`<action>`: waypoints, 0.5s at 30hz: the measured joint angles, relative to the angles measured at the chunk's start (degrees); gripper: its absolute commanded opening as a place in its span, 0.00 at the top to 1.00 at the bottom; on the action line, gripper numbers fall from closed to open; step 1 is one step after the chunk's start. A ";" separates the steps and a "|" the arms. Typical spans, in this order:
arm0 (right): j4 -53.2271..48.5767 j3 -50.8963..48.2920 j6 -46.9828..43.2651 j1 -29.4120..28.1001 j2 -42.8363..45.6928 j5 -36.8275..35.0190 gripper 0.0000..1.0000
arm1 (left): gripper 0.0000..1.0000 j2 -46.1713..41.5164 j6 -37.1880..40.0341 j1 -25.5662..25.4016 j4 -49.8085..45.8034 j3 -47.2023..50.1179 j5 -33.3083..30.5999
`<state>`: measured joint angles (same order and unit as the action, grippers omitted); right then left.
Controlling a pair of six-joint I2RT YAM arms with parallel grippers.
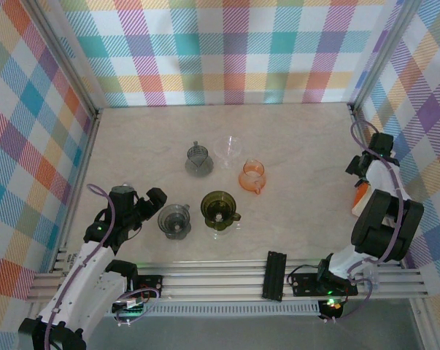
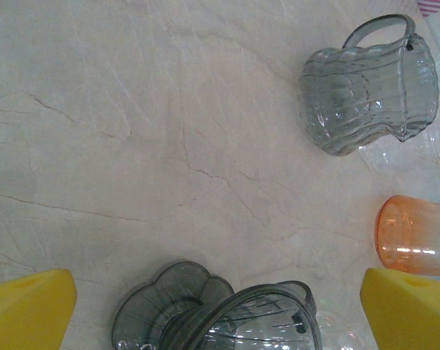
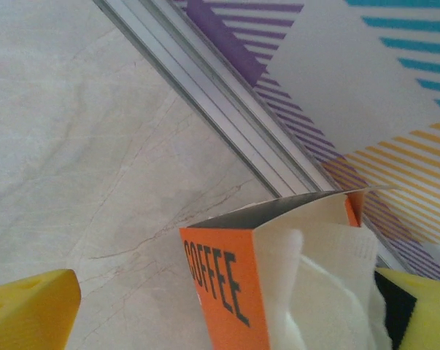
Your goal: Place the coffee filter in the dripper
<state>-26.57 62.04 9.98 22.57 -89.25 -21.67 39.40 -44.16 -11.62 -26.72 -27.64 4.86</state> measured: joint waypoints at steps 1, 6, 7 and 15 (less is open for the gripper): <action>-0.02 0.07 0.02 0.00 0.52 0.00 0.01 | 0.00 0.09 -0.04 0.00 0.09 0.00 0.02; -0.87 0.70 0.02 0.00 2.80 -0.22 0.01 | 0.00 0.31 -0.44 0.00 0.57 0.00 0.02; -1.36 1.03 0.02 0.00 3.28 -0.24 0.01 | 0.00 0.28 -0.44 0.00 0.68 0.00 0.02; -2.19 2.84 -0.31 0.04 3.93 0.11 0.01 | 0.00 0.28 -1.09 0.00 1.46 0.00 0.11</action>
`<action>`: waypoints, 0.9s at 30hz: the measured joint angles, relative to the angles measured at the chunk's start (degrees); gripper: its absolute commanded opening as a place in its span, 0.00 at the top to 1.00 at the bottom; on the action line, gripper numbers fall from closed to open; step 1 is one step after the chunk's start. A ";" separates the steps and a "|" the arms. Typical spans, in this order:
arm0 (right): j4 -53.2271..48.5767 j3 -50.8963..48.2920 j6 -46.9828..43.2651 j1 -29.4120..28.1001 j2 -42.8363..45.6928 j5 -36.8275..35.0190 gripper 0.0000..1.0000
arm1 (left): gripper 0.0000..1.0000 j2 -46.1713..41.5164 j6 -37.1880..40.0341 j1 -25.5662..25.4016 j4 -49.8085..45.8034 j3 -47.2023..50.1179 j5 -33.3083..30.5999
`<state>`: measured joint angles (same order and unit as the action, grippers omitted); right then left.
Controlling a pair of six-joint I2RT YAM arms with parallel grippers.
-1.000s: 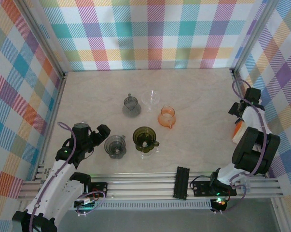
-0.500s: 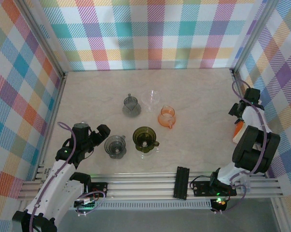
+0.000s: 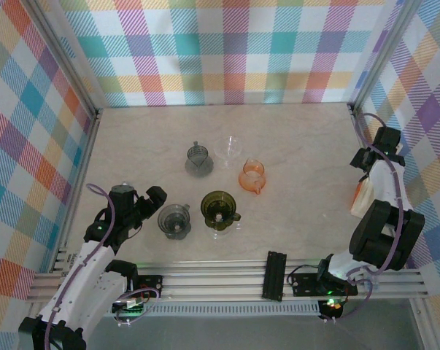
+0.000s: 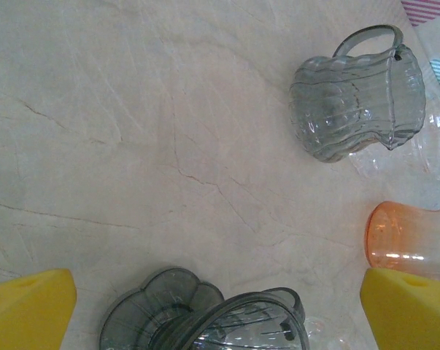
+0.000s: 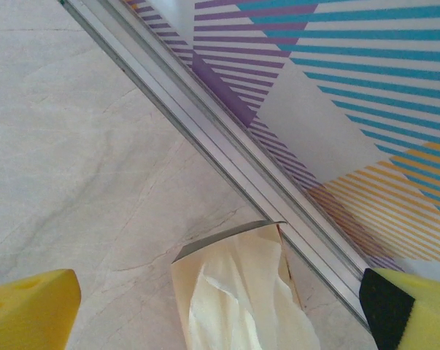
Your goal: Place the coffee filter in the dripper
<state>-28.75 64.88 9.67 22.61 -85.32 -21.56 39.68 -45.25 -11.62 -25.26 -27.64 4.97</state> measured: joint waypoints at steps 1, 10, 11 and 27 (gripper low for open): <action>-0.02 -0.02 -0.07 0.02 -0.07 0.15 0.01 | 0.00 0.00 -0.04 0.00 -0.02 0.00 0.02; -0.07 -1.42 -0.07 0.85 -2.49 1.22 0.01 | 0.00 0.00 -0.20 0.00 -0.04 0.00 0.04; -0.11 -1.42 -0.04 0.85 -3.08 1.22 0.01 | 0.00 0.00 -0.22 0.00 -0.04 0.00 0.04; -0.90 -1.42 0.63 0.85 -7.15 0.76 0.08 | 0.00 0.00 -0.39 0.00 -0.07 0.00 -0.07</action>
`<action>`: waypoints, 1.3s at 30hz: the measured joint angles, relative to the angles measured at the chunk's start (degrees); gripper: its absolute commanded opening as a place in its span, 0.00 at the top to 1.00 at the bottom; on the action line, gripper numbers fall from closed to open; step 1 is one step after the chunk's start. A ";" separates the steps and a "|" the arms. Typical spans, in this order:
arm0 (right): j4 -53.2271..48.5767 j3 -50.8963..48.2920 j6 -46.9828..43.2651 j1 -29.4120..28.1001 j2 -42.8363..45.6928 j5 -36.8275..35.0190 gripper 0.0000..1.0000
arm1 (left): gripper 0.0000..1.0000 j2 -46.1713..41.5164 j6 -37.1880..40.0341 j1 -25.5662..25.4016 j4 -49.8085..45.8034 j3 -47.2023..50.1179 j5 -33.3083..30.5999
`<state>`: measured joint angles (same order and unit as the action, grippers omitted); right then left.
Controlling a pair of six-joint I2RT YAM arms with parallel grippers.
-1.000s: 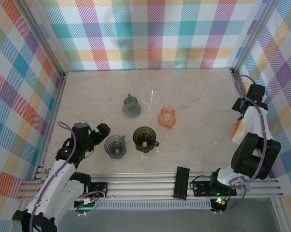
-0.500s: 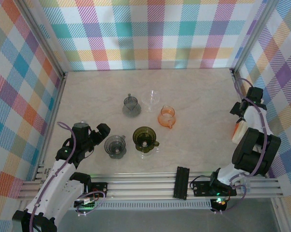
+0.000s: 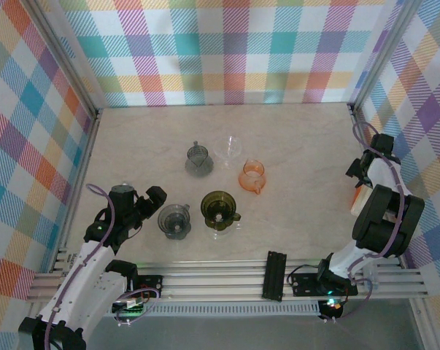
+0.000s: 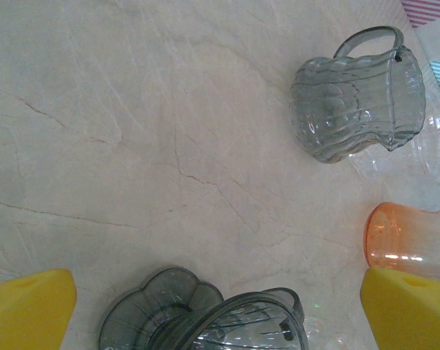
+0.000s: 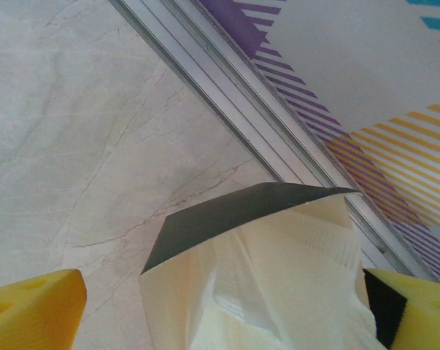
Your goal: Place the coffee filter in the dripper
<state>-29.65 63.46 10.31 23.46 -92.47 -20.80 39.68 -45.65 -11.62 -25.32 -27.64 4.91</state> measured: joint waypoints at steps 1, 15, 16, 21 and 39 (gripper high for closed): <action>0.02 0.00 0.07 0.00 -0.22 -0.20 0.09 | 0.00 0.00 0.00 0.00 0.00 0.00 0.00; -1.05 0.00 0.76 0.00 -1.64 -1.64 0.32 | 0.00 -0.07 0.00 0.00 -0.02 0.00 0.00; -1.11 0.00 0.79 0.00 -1.64 -1.70 0.33 | 0.00 -0.09 0.00 0.00 -0.04 0.00 -0.02; -1.27 0.00 0.83 0.00 -1.64 -1.77 0.41 | 0.00 -0.13 0.02 0.00 -0.09 0.00 -0.02; -1.31 0.00 0.85 -0.85 1.90 -0.02 0.48 | 0.00 -0.55 0.00 0.00 -0.17 0.00 -0.04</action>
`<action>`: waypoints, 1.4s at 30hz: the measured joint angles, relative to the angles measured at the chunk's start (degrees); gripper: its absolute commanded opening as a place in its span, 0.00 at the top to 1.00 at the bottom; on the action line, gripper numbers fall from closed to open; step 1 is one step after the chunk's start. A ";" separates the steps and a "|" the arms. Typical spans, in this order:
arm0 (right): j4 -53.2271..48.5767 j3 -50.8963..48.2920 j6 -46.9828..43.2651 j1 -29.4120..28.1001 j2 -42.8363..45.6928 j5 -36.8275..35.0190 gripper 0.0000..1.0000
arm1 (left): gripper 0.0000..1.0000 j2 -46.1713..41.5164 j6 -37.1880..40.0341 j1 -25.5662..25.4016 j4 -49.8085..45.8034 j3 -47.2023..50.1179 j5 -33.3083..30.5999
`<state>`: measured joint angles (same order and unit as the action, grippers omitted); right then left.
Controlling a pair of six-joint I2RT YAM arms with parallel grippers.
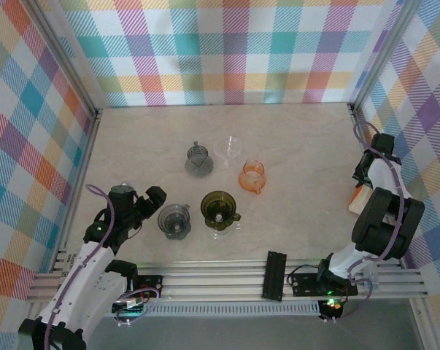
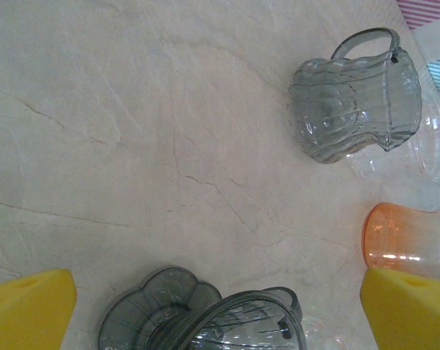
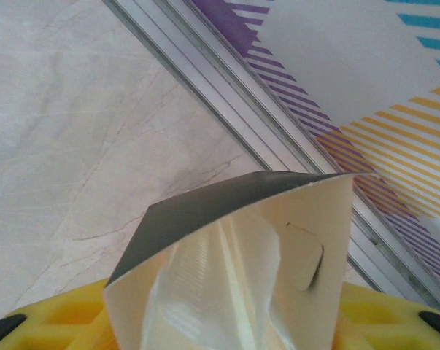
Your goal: Place the coffee filter in the dripper
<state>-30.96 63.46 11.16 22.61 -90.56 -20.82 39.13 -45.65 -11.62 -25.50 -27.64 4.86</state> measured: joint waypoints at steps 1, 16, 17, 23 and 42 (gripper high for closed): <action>-0.02 0.02 0.04 -0.44 0.35 0.07 0.48 | 0.00 0.00 0.00 0.00 -0.02 0.00 0.00; -0.17 10.49 1.09 -21.44 0.70 1.57 0.49 | 0.00 -0.79 0.00 0.00 -0.28 0.00 0.00; -0.20 11.54 1.42 -22.86 0.46 1.62 0.49 | 0.00 -0.81 0.00 0.00 -0.28 0.00 0.00; -0.09 17.97 2.45 -29.68 -4.39 1.75 0.49 | 0.00 -1.11 0.00 0.00 -0.48 0.00 -0.02; 0.09 22.03 8.15 -34.23 -17.55 -1.31 0.48 | 0.00 -1.92 0.00 0.00 -2.84 -0.42 -0.46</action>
<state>-30.87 85.49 19.31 -11.62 -108.12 -22.13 37.21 -45.65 -11.62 -28.34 -28.05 4.40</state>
